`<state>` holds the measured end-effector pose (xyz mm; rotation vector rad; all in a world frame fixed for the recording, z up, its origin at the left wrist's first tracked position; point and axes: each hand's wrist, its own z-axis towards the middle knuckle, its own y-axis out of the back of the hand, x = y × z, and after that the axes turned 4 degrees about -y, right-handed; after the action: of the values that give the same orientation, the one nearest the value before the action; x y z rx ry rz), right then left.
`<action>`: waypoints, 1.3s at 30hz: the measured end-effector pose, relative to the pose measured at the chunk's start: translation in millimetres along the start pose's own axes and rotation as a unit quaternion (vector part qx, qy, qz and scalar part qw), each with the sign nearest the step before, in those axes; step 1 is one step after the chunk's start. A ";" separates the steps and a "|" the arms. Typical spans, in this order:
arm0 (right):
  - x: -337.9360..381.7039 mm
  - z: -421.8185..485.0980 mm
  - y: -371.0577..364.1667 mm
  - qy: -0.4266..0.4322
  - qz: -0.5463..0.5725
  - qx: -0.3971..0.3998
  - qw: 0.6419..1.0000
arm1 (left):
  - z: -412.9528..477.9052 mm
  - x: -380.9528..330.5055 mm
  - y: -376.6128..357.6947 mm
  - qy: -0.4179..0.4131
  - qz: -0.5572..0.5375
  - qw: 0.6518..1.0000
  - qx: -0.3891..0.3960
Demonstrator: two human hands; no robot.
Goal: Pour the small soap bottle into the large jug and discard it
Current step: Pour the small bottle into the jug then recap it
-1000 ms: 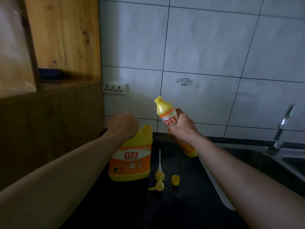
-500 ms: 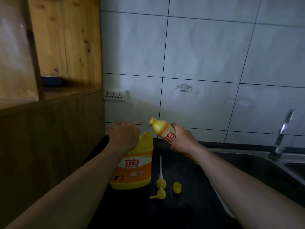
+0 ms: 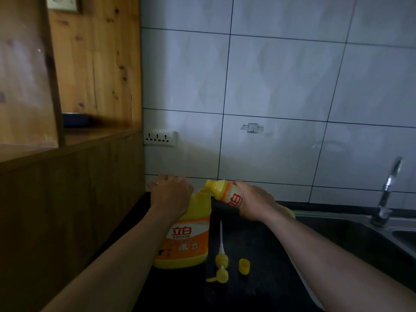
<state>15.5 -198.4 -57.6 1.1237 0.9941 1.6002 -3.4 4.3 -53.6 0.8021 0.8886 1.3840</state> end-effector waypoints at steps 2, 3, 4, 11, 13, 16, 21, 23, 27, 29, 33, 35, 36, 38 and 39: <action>0.3 0.0 -1.1 0.000 -0.010 -0.007 1.000 | -0.4 -0.3 0.3 -0.002 0.007 1.000 0.002; 0.1 0.1 -1.3 0.001 -0.014 -0.009 1.000 | -0.5 -0.4 0.3 -0.002 0.007 1.000 0.001; 0.0 0.4 -1.0 0.000 -0.019 -0.011 1.000 | -0.3 -0.2 0.2 -0.001 0.004 1.000 0.000; 0.1 2.9 1.8 0.002 -0.048 -0.028 0.998 | -2.8 -0.3 1.2 -0.005 0.016 1.000 -0.006; 0.9 3.6 3.5 0.003 -0.051 -0.033 0.998 | -2.6 -0.1 0.5 -0.009 0.021 1.000 -0.005; 1.1 3.3 7.1 0.007 -0.056 -0.040 0.998 | -2.4 -0.2 0.9 -0.011 0.020 1.000 -0.001; 0.7 1.9 14.2 0.010 -0.068 -0.039 0.997 | -3.1 0.4 1.1 -0.012 0.019 1.000 -0.009; 1.1 1.4 16.8 0.010 -0.072 -0.036 0.997 | -2.4 0.2 0.7 -0.010 0.011 1.000 -0.011; 2.8 0.0 20.1 0.010 -0.079 -0.031 0.996 | -2.9 0.1 -0.2 -0.009 0.008 1.000 -0.013; 3.4 -0.6 20.9 0.010 -0.081 -0.029 0.996 | -3.1 0.2 -0.5 -0.011 0.006 1.000 -0.014; 4.5 -1.1 22.5 0.011 -0.089 -0.035 0.995 | -3.4 0.4 -1.0 -0.009 0.024 0.999 -0.021; 5.2 -1.0 24.0 0.011 -0.099 -0.039 0.994 | -3.6 -0.2 -1.0 -0.010 0.034 0.999 -0.017; 5.5 -0.8 24.5 0.011 -0.103 -0.040 0.994 | -3.9 -0.5 -0.7 -0.010 0.035 0.999 -0.016; 6.7 -0.5 25.9 0.012 -0.107 -0.042 0.993 | -4.1 -0.7 0.0 -0.007 0.028 0.999 -0.018; 7.4 -0.4 26.5 0.013 -0.108 -0.042 0.993 | -4.0 -0.7 0.2 -0.006 0.024 1.000 -0.019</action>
<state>7.9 -198.1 -31.2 0.9087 1.0187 1.4711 -7.1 3.5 -55.3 0.8063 0.8364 1.4322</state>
